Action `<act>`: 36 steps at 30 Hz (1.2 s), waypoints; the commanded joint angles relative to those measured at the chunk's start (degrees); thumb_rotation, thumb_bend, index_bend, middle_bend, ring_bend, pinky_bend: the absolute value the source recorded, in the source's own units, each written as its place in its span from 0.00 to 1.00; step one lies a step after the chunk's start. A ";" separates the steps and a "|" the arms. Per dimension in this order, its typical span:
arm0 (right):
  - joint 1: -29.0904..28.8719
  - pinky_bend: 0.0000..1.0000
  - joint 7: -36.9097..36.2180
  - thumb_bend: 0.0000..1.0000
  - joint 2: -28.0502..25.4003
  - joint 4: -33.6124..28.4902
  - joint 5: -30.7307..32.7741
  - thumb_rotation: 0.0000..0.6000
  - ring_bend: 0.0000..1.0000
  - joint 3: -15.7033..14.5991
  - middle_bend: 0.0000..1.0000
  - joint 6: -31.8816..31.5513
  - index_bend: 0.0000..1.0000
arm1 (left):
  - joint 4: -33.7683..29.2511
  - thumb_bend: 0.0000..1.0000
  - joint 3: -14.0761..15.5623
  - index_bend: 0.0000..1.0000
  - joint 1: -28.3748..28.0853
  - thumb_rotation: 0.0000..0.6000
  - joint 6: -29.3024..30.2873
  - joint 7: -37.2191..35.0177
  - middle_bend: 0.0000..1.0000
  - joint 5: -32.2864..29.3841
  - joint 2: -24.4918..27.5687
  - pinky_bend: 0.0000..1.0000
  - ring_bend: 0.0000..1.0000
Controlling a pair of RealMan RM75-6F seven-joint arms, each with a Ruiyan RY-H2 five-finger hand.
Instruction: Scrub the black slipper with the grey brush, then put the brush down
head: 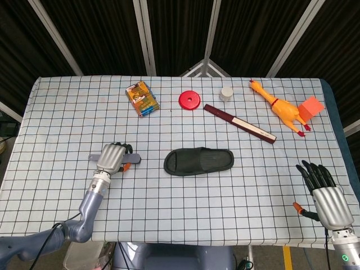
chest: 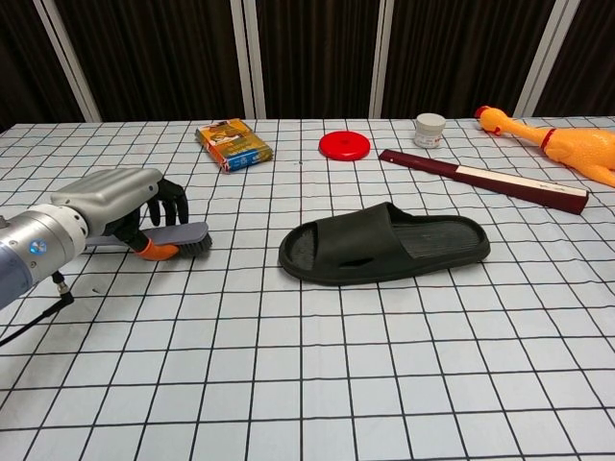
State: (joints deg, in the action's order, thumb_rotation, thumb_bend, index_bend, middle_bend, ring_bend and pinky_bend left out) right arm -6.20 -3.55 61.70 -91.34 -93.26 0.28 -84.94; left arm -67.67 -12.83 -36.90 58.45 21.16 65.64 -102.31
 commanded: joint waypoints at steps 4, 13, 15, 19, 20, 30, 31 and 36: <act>0.00 0.05 -0.18 0.26 -0.09 -0.02 -0.08 1.00 0.00 -0.05 0.00 0.00 0.00 | 0.73 0.56 -0.17 0.69 0.07 1.00 1.58 -0.10 0.63 0.10 -1.20 0.58 0.49; -0.06 0.05 -0.44 0.26 -0.16 -0.01 -0.20 1.00 0.00 -0.16 0.00 0.18 0.00 | -0.10 0.62 -0.71 0.72 0.23 1.00 4.40 -0.75 0.65 1.13 -1.76 0.61 0.51; -0.15 0.05 -0.50 0.26 -0.13 0.02 -0.16 1.00 0.00 -0.17 0.00 0.39 0.00 | -0.40 0.62 -1.32 0.72 0.08 1.00 4.73 -1.17 0.66 0.94 -1.97 0.61 0.51; -0.32 0.05 -0.68 0.26 -0.12 0.06 -0.07 1.00 0.00 -0.15 0.00 0.72 0.00 | -2.47 0.62 -3.17 0.73 -0.88 1.00 4.01 -2.61 0.67 0.07 -1.97 0.62 0.52; -0.36 0.05 -0.71 0.26 -0.12 0.06 -0.09 1.00 0.00 -0.13 0.00 0.73 0.00 | -3.23 0.62 -3.63 0.73 -1.25 1.00 3.67 -2.46 0.67 -0.25 -1.80 0.62 0.52; -0.47 0.05 -2.84 0.25 0.35 1.29 -0.23 1.00 0.00 0.52 0.00 -0.32 0.00 | -10.25 0.62 -8.68 0.72 -6.44 1.00 0.00 1.35 0.67 -5.28 -1.89 0.62 0.52; -0.58 0.05 -3.41 0.25 0.56 1.73 -0.20 1.00 0.00 0.67 0.00 -0.36 0.00 | -10.82 0.62 -9.14 0.72 -6.91 1.00 -0.68 1.54 0.67 -6.20 -1.87 0.62 0.52; -2.13 0.05 -4.87 0.26 2.34 4.90 -0.60 1.00 0.00 0.34 0.00 2.27 0.03 | -13.01 0.62 -10.48 0.72 -8.61 1.00 -1.96 3.38 0.67 -10.02 -1.71 0.62 0.52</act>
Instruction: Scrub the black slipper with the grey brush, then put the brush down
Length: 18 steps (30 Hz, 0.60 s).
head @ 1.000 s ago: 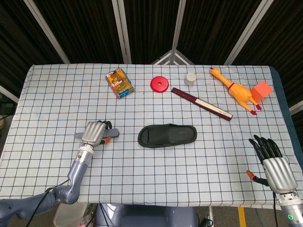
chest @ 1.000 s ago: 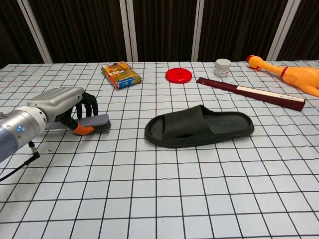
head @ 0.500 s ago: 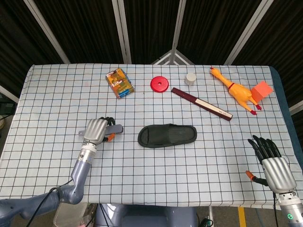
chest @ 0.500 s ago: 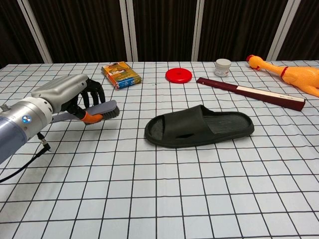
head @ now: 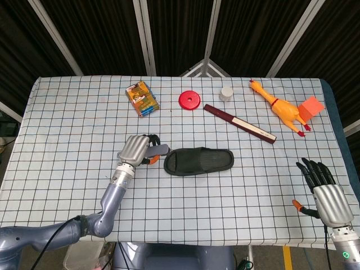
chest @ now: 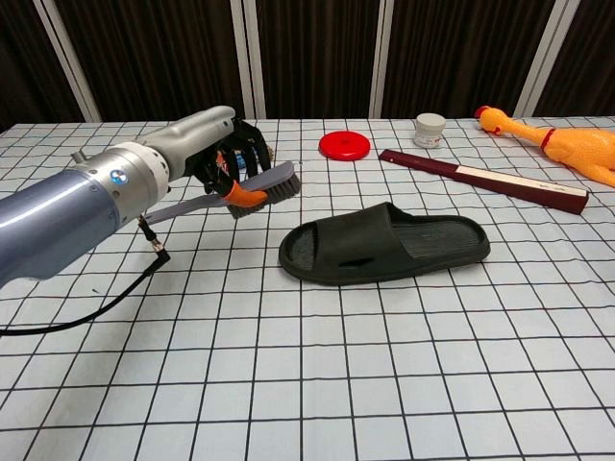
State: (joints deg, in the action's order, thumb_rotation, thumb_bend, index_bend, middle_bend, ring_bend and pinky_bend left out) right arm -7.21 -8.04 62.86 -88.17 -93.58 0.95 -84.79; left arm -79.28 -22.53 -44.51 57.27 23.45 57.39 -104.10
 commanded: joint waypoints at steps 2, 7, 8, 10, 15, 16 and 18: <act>-2.49 0.05 1.31 0.28 2.27 3.13 -1.08 1.00 0.00 -1.49 0.00 5.57 0.05 | -3.20 0.62 -1.18 0.72 -1.55 1.00 -1.07 2.25 0.67 -3.58 0.59 0.62 0.52; -5.07 0.11 3.41 0.42 4.57 3.08 -6.73 1.00 0.01 -2.92 0.04 6.65 0.17 | -7.88 0.60 -1.52 0.71 -2.56 1.00 0.14 7.06 0.66 -7.39 2.84 0.62 0.52; -5.96 0.13 3.99 0.44 4.86 2.64 -9.36 1.00 0.03 -3.15 0.07 5.98 0.20 | -8.74 0.60 -1.35 0.71 -2.68 1.00 0.72 8.27 0.66 -8.49 3.27 0.62 0.52; -7.40 0.14 5.65 0.45 5.26 2.13 -12.72 1.00 0.04 -3.49 0.09 5.96 0.21 | -9.63 0.60 -0.99 0.71 -2.80 1.00 1.16 9.73 0.66 -10.21 3.83 0.62 0.52; -11.88 0.14 10.89 0.55 6.59 -0.81 -16.53 1.00 0.06 -3.96 0.10 11.85 0.22 | -12.50 0.60 -0.76 0.71 -3.29 1.00 2.55 12.63 0.66 -14.30 5.81 0.62 0.52; -12.50 0.14 11.43 0.58 6.87 -1.36 -16.53 1.00 0.07 -3.84 0.11 12.83 0.22 | -13.04 0.60 -0.69 0.71 -3.35 1.00 2.88 13.07 0.66 -14.68 6.22 0.62 0.52; -13.81 0.14 12.07 0.61 7.59 -2.27 -16.47 1.00 0.08 -3.54 0.12 14.71 0.23 | -13.90 0.59 -0.39 0.71 -3.51 1.00 3.67 14.29 0.66 -15.42 7.06 0.62 0.52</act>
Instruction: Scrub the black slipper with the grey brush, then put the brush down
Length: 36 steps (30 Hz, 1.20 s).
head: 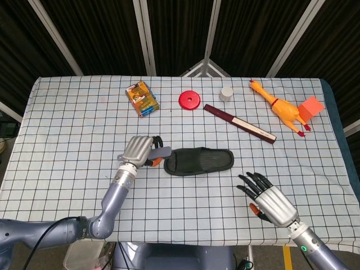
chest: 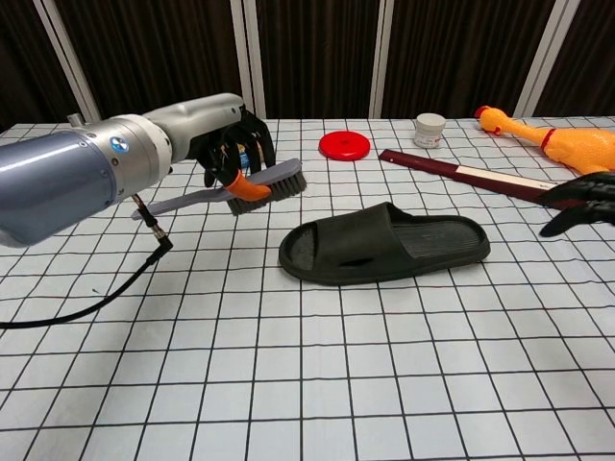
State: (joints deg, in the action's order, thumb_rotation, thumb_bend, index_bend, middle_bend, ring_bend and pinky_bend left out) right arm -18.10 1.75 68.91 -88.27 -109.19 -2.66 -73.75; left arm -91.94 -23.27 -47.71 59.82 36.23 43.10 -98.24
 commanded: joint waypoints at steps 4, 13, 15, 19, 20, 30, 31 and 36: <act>-6.29 0.14 2.44 0.66 3.84 -2.83 0.43 1.00 0.09 0.94 0.13 8.94 0.24 | -2.09 0.59 0.73 0.71 -0.85 1.00 2.34 3.36 0.66 -3.03 2.31 0.62 0.52; -12.08 0.14 1.49 0.69 9.57 0.10 4.19 1.00 0.09 4.65 0.13 14.46 0.22 | -1.07 0.59 0.29 0.71 -2.93 1.00 1.06 3.09 0.66 -6.93 3.09 0.62 0.52; -13.17 0.14 0.78 0.69 10.74 1.31 4.61 1.00 0.09 5.13 0.13 14.97 0.17 | -0.71 0.60 0.45 0.71 -3.40 1.00 0.55 2.86 0.66 -7.64 3.08 0.62 0.52; -14.86 0.14 -0.69 0.69 12.80 4.06 5.15 1.00 0.09 5.35 0.13 15.81 0.11 | 0.41 0.60 0.06 0.71 -4.14 1.00 -0.32 1.33 0.66 -9.36 2.43 0.62 0.52; -15.13 0.14 -1.54 0.69 13.29 4.72 5.13 1.00 0.09 5.19 0.13 15.77 0.11 | 0.83 0.59 0.10 0.71 -4.35 1.00 -0.53 1.13 0.66 -9.49 2.31 0.62 0.52; -16.21 0.16 -15.70 0.69 21.26 21.87 1.47 1.00 0.09 1.25 0.13 8.96 0.18 | 2.18 0.57 0.10 0.70 -5.13 1.00 -4.96 -2.20 0.66 -13.87 3.56 0.62 0.52; -16.35 0.16 -16.30 0.69 21.84 23.40 1.31 1.00 0.09 1.09 0.13 8.56 0.18 | 2.14 0.57 0.21 0.70 -5.23 1.00 -5.03 -2.27 0.66 -13.99 3.76 0.62 0.52; -17.33 0.16 -19.70 0.69 25.47 31.11 1.30 1.00 0.10 0.13 0.13 8.14 0.19 | 1.11 0.57 0.71 0.70 -5.54 1.00 -4.62 -3.14 0.66 -13.83 4.34 0.62 0.52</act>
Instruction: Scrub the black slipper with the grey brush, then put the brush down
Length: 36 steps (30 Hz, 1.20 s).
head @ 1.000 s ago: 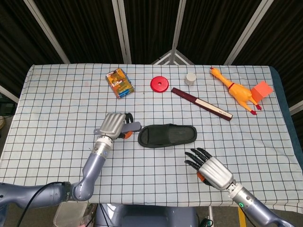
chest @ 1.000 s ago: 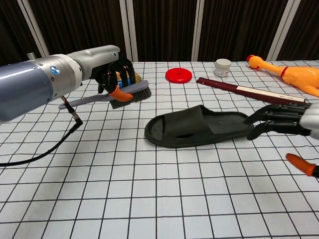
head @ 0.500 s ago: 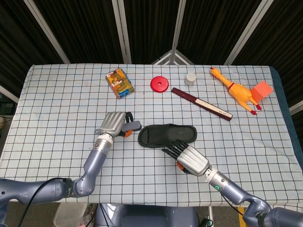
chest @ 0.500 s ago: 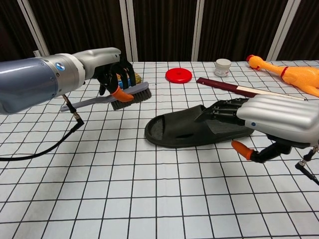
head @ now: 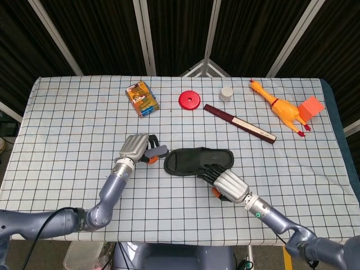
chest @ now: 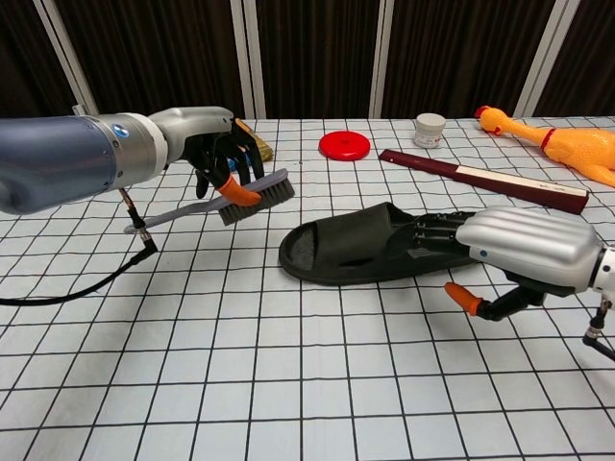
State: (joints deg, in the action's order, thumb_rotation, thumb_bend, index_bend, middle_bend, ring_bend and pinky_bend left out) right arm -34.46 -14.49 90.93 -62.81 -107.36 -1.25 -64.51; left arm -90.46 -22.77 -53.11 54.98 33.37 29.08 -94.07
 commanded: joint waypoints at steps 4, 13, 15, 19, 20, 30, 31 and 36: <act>-1.66 0.16 -5.68 0.69 6.31 10.39 -0.57 1.00 0.10 -1.97 0.14 -1.65 0.19 | -0.69 0.57 0.64 0.70 -0.62 1.00 0.81 -0.73 0.66 0.70 0.12 0.62 0.52; -2.38 0.16 -8.31 0.69 8.63 15.16 -0.37 1.00 0.10 -3.25 0.14 -3.72 0.19 | 2.93 0.56 1.82 0.70 -2.77 1.00 -0.91 -1.65 0.66 -0.57 -1.97 0.62 0.52; -2.41 0.16 -8.35 0.69 8.69 15.53 -0.24 1.00 0.10 -3.51 0.14 -4.08 0.19 | 4.45 0.56 2.40 0.70 -3.24 1.00 -1.45 -1.84 0.66 -0.49 -2.80 0.62 0.52; -2.28 0.16 -8.18 0.69 8.62 15.71 0.28 1.00 0.10 -4.00 0.14 -4.22 0.19 | 7.39 0.56 2.63 0.70 -3.75 1.00 -3.77 -4.01 0.66 0.18 -4.35 0.62 0.52; -2.22 0.16 -8.09 0.69 8.58 15.72 0.41 1.00 0.10 -4.08 0.14 -4.29 0.19 | 8.01 0.56 2.64 0.70 -3.79 1.00 -4.35 -4.68 0.66 0.51 -4.63 0.62 0.52; -2.06 0.16 -7.30 0.69 8.07 15.23 1.10 1.00 0.10 -4.88 0.14 -5.39 0.19 | 13.27 0.56 1.91 0.69 -4.55 1.00 -10.86 -11.60 0.65 3.47 -6.56 0.57 0.51; -2.07 0.16 -7.19 0.69 8.03 15.17 1.16 1.00 0.10 -4.94 0.14 -5.43 0.19 | 13.61 0.55 1.67 0.70 -4.51 1.00 -11.34 -12.52 0.65 3.90 -6.72 0.57 0.51; -2.03 0.16 -6.62 0.69 7.71 14.74 1.19 1.00 0.10 -5.49 0.14 -5.99 0.19 | 13.98 0.55 0.93 0.69 -4.91 1.00 -11.42 -15.18 0.65 6.92 -7.18 0.57 0.51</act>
State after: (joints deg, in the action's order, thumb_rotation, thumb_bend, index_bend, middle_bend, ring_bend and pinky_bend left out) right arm -36.50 -21.14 98.66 -48.04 -106.18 -6.70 -70.47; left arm -76.64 -21.49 -57.78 43.47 18.81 35.17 -100.99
